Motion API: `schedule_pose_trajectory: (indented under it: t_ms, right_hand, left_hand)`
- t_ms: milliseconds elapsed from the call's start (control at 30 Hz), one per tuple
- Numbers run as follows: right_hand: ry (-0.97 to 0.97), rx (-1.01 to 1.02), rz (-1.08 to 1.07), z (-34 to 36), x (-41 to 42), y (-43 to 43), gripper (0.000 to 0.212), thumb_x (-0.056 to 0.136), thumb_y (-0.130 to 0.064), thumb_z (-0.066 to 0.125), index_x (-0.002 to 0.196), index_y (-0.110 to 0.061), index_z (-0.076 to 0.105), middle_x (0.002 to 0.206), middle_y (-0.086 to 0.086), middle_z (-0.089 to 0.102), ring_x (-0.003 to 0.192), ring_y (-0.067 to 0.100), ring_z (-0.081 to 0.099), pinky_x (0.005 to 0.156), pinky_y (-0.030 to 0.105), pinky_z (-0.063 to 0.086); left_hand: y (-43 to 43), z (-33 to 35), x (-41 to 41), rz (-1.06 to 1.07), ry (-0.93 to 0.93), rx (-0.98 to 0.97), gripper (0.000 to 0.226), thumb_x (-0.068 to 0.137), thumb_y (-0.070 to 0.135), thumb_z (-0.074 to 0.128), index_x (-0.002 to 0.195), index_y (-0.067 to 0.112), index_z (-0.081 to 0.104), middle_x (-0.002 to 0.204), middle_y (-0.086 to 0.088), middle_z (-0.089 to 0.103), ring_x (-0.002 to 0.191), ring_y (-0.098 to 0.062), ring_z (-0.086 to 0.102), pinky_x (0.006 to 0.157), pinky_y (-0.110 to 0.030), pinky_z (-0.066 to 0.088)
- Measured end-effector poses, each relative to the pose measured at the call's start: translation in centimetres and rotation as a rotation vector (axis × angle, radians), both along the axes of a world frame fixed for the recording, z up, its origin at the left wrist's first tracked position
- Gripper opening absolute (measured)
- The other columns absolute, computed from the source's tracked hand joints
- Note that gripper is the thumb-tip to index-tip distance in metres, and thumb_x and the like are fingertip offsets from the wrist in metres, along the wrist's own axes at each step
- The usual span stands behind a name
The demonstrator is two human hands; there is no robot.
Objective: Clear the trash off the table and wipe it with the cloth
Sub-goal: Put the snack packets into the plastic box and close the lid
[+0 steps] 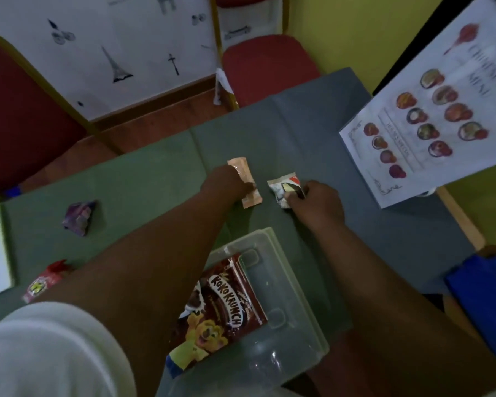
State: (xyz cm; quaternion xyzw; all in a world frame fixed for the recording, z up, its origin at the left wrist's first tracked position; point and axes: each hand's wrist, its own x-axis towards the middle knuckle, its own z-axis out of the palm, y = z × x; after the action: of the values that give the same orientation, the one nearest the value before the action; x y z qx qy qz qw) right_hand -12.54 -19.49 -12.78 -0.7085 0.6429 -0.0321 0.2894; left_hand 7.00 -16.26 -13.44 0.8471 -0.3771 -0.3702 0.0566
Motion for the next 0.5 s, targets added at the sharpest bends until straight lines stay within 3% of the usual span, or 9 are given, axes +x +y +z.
schedule_pose_trajectory:
  t_ms: [200,300,400,500]
  right_hand:
    - [-0.104,0.113,-0.089,-0.3,-0.4,0.2,0.040,0.068,-0.038,0.075,0.102,-0.018,0.073,0.099,0.004,0.074,0.090,0.021,0.069,0.072,0.023,0.047]
    - [-0.143,0.070,-0.082,0.7,-0.8,0.7,0.037,0.070,-0.035,0.075,0.101,-0.017,0.074,0.098,0.004,0.074,0.091,0.021,0.068,0.071,0.021,0.043]
    - [-0.202,-0.019,-0.064,3.5,-1.1,1.4,0.030,0.075,-0.035,0.073,0.098,-0.017,0.073,0.095,0.005,0.073,0.082,0.018,0.064,0.068,0.021,0.037]
    - [-0.305,-0.108,-0.031,7.0,-1.6,2.5,0.031,0.078,-0.037,0.073,0.102,-0.017,0.070,0.094,0.001,0.071,0.081,0.015,0.063,0.063,0.021,0.038]
  left_hand:
    - [-0.4,0.6,-0.4,-0.045,-0.051,-0.009,0.052,0.081,0.032,0.075,0.120,0.002,0.057,0.121,-0.014,0.063,0.108,-0.032,0.064,0.086,-0.035,0.053]
    - [0.1,1.4,-0.3,0.002,-0.039,-0.060,0.049,0.081,0.032,0.074,0.117,0.001,0.059,0.121,-0.016,0.063,0.108,-0.031,0.063,0.080,-0.032,0.050]
    - [1.3,4.2,0.0,0.090,-0.007,-0.189,0.043,0.080,0.037,0.074,0.106,0.004,0.064,0.110,-0.016,0.066,0.099,-0.029,0.065,0.071,-0.029,0.044]
    - [3.5,8.3,-0.4,0.268,0.125,-0.409,0.025,0.079,0.026,0.077,0.088,0.009,0.061,0.096,-0.016,0.068,0.082,-0.030,0.070,0.072,-0.041,0.059]
